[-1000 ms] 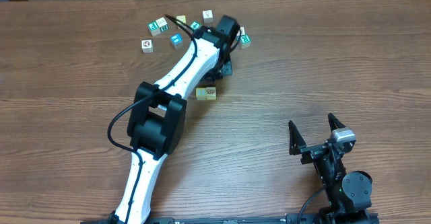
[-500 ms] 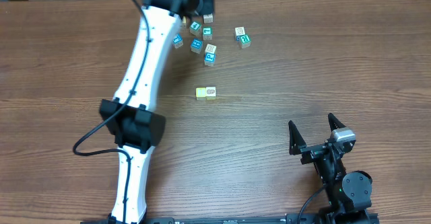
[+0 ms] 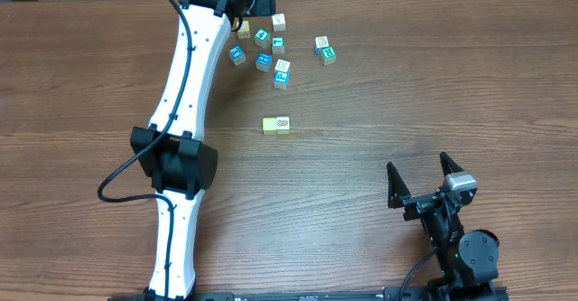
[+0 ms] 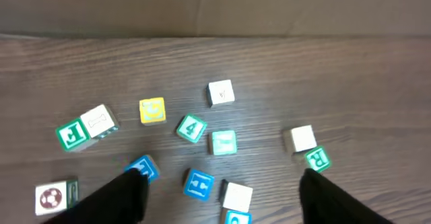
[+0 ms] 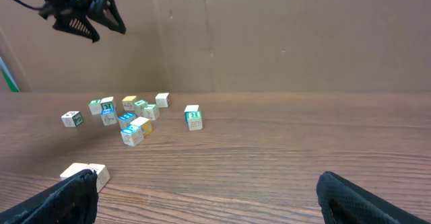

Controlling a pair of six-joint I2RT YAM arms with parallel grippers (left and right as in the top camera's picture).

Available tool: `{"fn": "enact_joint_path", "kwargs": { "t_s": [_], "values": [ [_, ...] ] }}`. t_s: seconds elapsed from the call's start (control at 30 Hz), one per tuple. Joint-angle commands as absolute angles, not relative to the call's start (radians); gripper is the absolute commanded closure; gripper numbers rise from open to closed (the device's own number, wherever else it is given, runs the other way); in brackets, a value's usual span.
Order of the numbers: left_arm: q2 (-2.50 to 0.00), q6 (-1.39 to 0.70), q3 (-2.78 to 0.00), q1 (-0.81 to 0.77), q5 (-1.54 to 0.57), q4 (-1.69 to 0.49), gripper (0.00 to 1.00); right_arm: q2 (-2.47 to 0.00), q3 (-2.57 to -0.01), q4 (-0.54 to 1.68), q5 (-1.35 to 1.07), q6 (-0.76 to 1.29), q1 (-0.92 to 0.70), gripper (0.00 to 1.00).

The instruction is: Form a horizontal line

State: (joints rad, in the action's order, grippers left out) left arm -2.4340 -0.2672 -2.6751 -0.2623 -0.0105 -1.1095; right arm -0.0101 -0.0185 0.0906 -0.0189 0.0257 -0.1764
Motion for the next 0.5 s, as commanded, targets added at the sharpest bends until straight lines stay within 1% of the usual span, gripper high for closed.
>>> {"fn": "enact_joint_path", "kwargs": {
  "t_s": [0.0, 0.07, 0.23, 0.33, 0.4, 0.47],
  "values": [
    [-2.474, -0.172, -2.683, -0.287, 0.008, -1.107, 0.31, -0.003, -0.008, 0.084, -0.017, 0.022, -0.171, 0.00],
    [-2.490, -0.204, -2.682, -0.299, 0.011, -1.103, 0.33, -0.003, -0.008, 0.084, -0.017, 0.022, -0.171, 0.00],
    [-2.554, -0.240, -2.680, -0.333, 0.013, -1.072, 0.34, -0.003, -0.008, 0.084, -0.017, 0.022, -0.171, 0.00],
    [-2.602, -0.258, -2.680, -0.349, 0.049, -1.064, 0.33, -0.003, -0.008, 0.084, -0.017, 0.022, -0.171, 0.00],
    [-2.627, -0.274, -2.680, -0.354, 0.071, -1.061, 0.35, -0.003, -0.008, 0.084, -0.017, 0.022, -0.171, 0.00],
    [-2.651, -0.278, -2.680, -0.355, 0.070, -1.055, 0.39, -0.003, -0.008, 0.084, -0.017, 0.022, -0.171, 0.00]
  ]
}}
